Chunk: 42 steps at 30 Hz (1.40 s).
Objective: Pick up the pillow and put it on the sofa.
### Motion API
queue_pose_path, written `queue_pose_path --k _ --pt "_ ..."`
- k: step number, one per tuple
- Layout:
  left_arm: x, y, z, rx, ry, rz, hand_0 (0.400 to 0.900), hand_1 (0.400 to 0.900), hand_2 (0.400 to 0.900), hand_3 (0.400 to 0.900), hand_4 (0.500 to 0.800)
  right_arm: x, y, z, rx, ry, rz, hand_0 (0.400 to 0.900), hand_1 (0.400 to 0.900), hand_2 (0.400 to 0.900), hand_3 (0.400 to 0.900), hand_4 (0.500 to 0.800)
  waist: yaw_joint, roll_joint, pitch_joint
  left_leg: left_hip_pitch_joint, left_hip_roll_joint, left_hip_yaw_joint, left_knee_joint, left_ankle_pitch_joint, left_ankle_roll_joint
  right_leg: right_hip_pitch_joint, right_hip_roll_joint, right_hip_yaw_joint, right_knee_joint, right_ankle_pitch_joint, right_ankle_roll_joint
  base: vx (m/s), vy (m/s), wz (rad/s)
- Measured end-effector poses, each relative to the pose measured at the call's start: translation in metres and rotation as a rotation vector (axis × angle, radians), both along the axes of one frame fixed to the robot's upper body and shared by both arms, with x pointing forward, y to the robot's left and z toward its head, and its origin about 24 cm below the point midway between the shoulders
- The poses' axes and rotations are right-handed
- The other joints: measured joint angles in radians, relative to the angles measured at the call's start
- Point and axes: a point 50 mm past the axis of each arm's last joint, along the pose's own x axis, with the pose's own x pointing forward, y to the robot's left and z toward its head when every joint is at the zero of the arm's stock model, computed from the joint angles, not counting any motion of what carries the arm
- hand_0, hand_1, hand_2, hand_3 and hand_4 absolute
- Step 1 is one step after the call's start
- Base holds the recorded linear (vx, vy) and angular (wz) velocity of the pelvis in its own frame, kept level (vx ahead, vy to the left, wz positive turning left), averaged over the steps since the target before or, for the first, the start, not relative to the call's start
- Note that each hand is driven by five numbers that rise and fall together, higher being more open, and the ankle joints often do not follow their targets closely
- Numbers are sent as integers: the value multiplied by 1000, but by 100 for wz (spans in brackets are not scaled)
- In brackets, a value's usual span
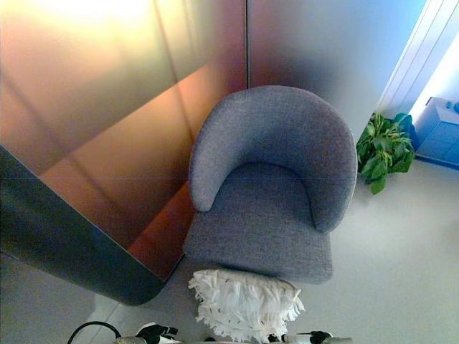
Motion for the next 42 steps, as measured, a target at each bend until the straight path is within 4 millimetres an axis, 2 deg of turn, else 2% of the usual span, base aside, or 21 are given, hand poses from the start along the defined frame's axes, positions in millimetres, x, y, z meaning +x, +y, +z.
queue_pose_path --k 9,14,18,24,27,31,37,42 --pt "8 -1 2 12 -43 -4 900 900 900 900 800 9 -5 4 -10 -34 9 900 900 900 900 800 -6 13 33 -23 -2 1 0 3 2 -24 -1 1 1 2 2 -32 30 -2" --pt "33 -2 10 38 -127 -39 900 900 900 900 800 31 -18 14 -26 -99 20 900 900 900 900 800 -9 36 106 -70 -10 20 10 14 10 -73 -7 23 3 24 1 -94 119 -7" --pt "55 13 21 79 -213 -7 900 900 900 900 800 56 -25 24 -37 -165 37 900 900 900 900 800 -32 52 184 -116 -14 23 10 28 16 -119 -13 25 3 36 6 -101 103 0" --pt "107 39 56 114 -385 26 900 900 900 900 800 86 -37 41 -61 -257 64 900 900 900 900 800 -32 61 291 -190 -20 27 11 48 19 -193 -18 29 4 56 8 -117 38 3" --pt "136 44 76 122 -469 26 900 900 900 900 800 100 -42 49 -76 -295 73 900 900 900 900 800 -33 55 343 -227 -23 26 14 54 21 -229 -20 28 5 64 9 -119 21 3" --pt "168 48 104 123 -570 38 900 900 900 900 800 101 -50 53 -104 -292 86 900 900 900 900 800 -38 40 405 -275 -25 26 13 64 23 -277 -23 28 5 76 8 -90 27 2" --pt "194 52 130 104 -653 90 900 900 900 900 800 102 -56 57 -114 -310 86 900 900 900 900 800 -86 30 414 -344 -28 33 18 70 25 -352 -26 32 21 77 10 -62 39 -1" --pt "224 56 168 93 -765 108 900 900 900 900 800 108 -59 61 -99 -346 84 900 900 900 900 800 -97 29 415 -435 -27 51 53 70 25 -456 -26 49 68 77 10 -52 30 -1"
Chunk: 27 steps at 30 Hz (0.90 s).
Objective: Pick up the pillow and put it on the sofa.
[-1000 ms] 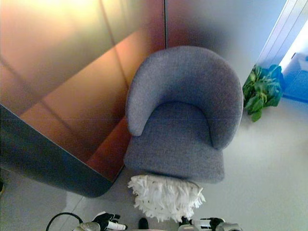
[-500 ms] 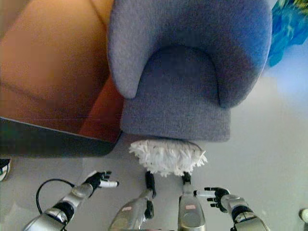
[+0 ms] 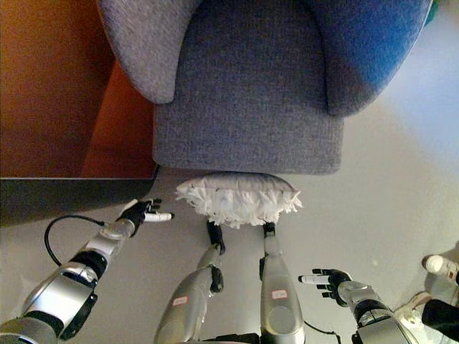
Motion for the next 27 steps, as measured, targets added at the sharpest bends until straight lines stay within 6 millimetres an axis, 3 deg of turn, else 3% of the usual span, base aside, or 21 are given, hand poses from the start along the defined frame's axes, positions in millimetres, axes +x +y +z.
queue_pose_path --k 5,12,27 --pt "18 6 29 -36 -93 32 900 900 900 900 800 7 0 5 28 -39 0 900 900 900 900 800 -38 -2 1 -104 -1 2 49 3 4 -110 -3 5 63 -5 3 -63 11 6" --pt "34 1 54 -78 -171 40 900 900 900 900 800 10 -6 10 33 -80 -16 900 900 900 900 800 -66 -16 9 -234 0 -8 128 3 4 -266 -6 5 206 -45 -7 -55 -33 9" --pt "50 -12 82 -146 -279 15 900 900 900 900 800 22 -5 18 69 -176 -43 900 900 900 900 800 -69 -24 11 -418 16 -39 194 14 -11 -455 1 -9 315 -67 -28 -29 -52 9"
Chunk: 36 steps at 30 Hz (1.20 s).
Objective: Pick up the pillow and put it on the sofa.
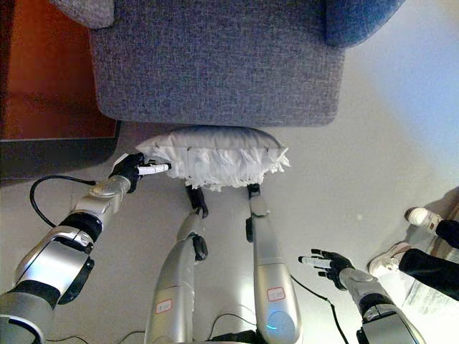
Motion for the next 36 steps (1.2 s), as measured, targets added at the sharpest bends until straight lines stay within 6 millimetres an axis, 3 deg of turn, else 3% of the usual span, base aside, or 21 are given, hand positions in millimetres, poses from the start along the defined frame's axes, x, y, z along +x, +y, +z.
queue_pose_path --k 7,14,15,36 --pt "7 -2 20 13 -61 0 900 900 900 900 800 7 3 4 22 -33 -6 900 900 900 900 800 0 -4 0 -40 0 -29 15 6 -6 -41 -4 -19 44 -23 -14 -3 -76 11" --pt "10 -3 26 -13 -72 17 900 900 900 900 800 7 3 4 31 -37 -11 900 900 900 900 800 -1 -6 0 -58 1 -36 21 9 -17 -68 -5 -24 76 -33 -21 -6 -29 1" --pt "11 -3 28 -15 -70 16 400 400 400 400 500 7 3 4 33 -38 -9 900 900 900 900 800 -1 -6 0 -63 2 -36 26 9 -17 -74 -5 -24 82 -34 -22 0 0 0" --pt "10 1 24 -37 -17 29 400 400 400 400 500 8 4 5 46 -53 7 900 900 900 900 800 -3 -33 0 11 2 -30 29 8 -18 -1 -4 -19 82 -34 -22 -4 3 -2"
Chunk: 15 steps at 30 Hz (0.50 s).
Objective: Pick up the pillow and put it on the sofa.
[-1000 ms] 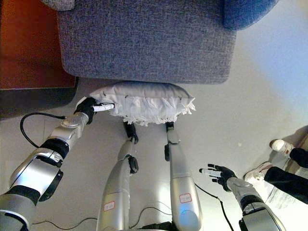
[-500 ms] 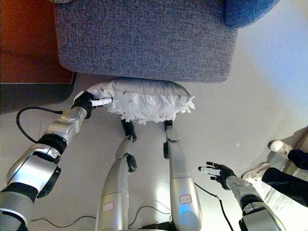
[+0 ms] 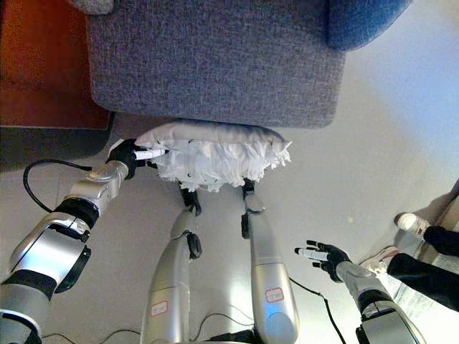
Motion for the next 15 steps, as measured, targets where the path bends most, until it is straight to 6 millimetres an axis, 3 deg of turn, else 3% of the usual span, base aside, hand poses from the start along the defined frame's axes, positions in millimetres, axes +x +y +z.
queue_pose_path --k 10,15 --pt "-14 -1 -33 54 115 -58 400 400 400 400 500 -3 5 -5 15 24 -2 900 900 900 900 800 6 -1 0 238 4 6 -69 0 -3 233 12 -6 -63 -1 1 35 -8 -4" --pt "-22 -10 -48 143 166 -155 400 400 400 400 500 -18 3 -14 22 84 -34 900 900 900 900 800 34 19 -18 410 10 20 -135 -3 1 401 12 -4 -131 0 8 103 -2 -5"
